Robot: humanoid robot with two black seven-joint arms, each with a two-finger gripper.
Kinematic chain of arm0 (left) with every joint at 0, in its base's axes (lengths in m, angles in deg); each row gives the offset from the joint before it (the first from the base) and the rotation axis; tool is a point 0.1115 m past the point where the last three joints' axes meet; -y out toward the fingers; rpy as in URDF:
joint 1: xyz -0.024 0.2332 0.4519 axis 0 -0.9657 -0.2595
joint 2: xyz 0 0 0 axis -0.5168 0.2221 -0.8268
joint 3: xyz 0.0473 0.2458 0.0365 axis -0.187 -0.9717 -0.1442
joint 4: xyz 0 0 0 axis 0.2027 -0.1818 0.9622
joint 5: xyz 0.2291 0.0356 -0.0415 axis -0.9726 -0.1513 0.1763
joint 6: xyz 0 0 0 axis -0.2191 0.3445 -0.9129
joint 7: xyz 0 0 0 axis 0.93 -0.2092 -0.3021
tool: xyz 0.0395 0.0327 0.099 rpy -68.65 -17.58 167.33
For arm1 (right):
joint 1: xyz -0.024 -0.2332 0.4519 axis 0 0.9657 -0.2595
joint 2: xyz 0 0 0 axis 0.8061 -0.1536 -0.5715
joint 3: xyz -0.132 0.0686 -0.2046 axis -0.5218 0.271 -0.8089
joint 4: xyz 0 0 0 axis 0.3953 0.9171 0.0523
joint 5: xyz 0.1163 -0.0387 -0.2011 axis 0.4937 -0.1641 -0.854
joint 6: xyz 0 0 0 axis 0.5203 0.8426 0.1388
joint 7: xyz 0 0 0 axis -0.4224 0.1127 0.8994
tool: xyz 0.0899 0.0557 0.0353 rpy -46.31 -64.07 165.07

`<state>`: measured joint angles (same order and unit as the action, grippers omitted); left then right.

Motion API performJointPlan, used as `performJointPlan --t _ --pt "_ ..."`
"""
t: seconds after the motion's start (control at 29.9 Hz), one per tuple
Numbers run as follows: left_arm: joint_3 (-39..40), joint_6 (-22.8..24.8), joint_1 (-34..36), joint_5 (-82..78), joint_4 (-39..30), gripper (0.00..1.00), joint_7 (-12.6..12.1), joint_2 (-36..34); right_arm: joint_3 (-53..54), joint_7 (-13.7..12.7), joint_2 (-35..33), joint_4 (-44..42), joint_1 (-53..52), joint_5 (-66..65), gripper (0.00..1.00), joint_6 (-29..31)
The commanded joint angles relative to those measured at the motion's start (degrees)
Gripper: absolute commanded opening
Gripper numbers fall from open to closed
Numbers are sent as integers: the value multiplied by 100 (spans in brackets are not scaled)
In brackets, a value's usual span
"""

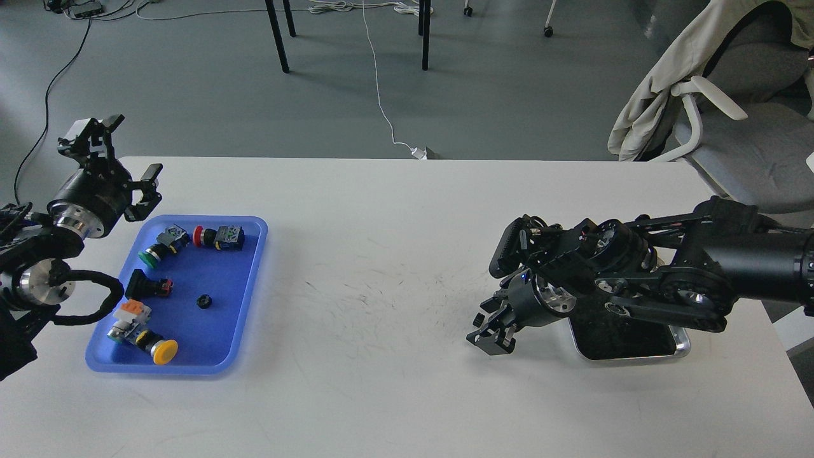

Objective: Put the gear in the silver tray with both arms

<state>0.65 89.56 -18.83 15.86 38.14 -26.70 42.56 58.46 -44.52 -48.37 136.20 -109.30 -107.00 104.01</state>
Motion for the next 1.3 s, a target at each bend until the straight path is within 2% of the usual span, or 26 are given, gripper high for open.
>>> performJointPlan --t 0.0,0.2,0.27,0.74,1.27 --pt "0 0 -32 0 0 99 1 2 -8 7 1 -61 -37 0 63 0" --pt "8 9 -32 0 0 99 1 2 -8 95 10 -61 -37 -9 57 0" --pt "0 9 -32 0 0 99 1 2 -17 104 10 -61 -28 -9 51 0" --pt "0 9 -32 0 8 99 1 -16 -26 218 19 -210 -19 -9 49 9" --pt "0 9 -32 0 61 99 9 -24 -35 350 124 -298 16 -44 35 9"
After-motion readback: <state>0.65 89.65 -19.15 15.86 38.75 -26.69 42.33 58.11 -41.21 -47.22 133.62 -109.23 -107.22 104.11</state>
